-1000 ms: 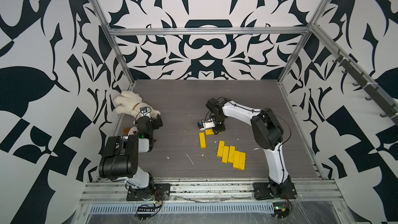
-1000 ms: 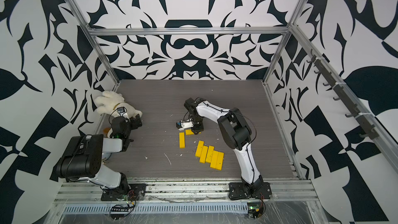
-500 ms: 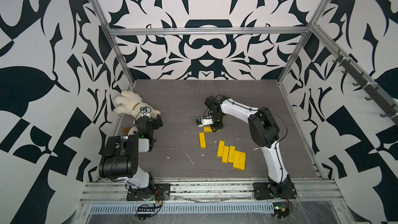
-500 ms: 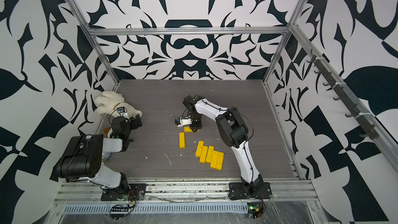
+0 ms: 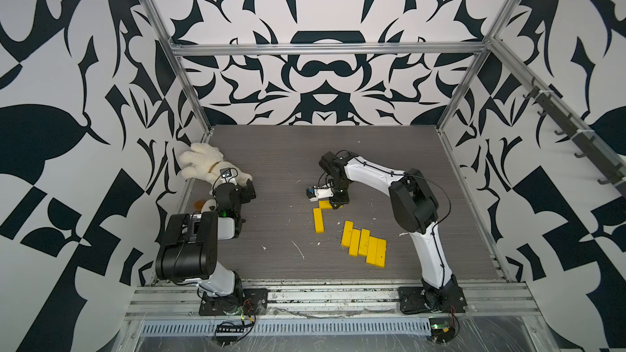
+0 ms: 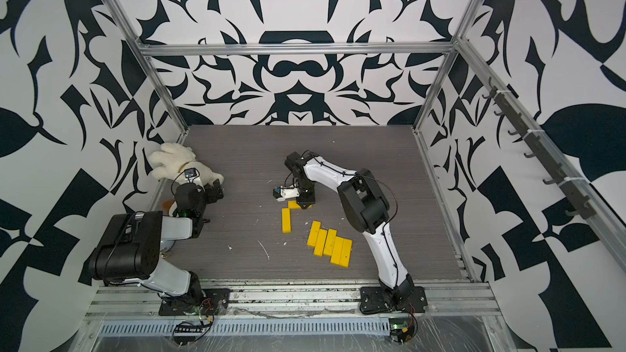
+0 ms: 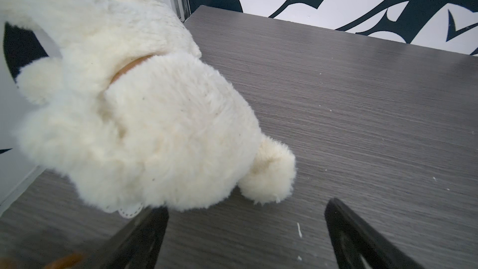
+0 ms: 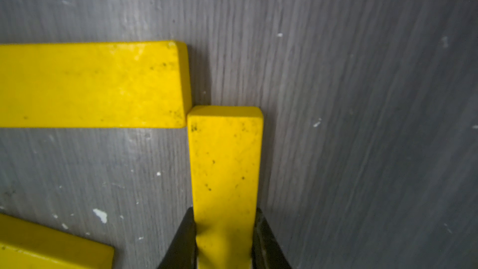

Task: Assemble the number 8 with building blocks
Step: Assemble the building block at the center of the board.

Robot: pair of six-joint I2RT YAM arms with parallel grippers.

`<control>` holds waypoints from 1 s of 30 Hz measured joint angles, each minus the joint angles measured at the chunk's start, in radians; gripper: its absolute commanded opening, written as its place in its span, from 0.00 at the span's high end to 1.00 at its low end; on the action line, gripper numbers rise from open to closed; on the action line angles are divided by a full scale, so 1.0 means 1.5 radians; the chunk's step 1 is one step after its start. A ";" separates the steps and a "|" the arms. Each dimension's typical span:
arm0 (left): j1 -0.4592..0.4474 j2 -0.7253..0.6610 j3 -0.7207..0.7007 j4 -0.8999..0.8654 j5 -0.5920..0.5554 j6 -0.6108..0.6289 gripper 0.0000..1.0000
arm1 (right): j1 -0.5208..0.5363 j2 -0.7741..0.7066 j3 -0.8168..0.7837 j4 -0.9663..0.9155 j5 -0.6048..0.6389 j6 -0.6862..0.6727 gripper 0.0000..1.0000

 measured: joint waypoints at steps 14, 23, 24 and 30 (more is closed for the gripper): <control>0.000 0.000 0.000 0.000 0.000 0.000 0.01 | 0.002 -0.005 -0.007 -0.024 -0.001 0.025 0.63; 0.000 0.000 0.000 0.000 0.000 0.000 0.01 | 0.006 -0.033 -0.020 -0.028 0.001 0.038 0.01; 0.000 0.000 0.000 0.000 0.000 0.000 0.01 | 0.006 -0.033 -0.020 -0.028 0.002 0.039 0.01; 0.000 0.000 0.000 0.000 0.000 0.000 0.01 | 0.006 -0.042 -0.027 0.004 0.025 0.050 0.01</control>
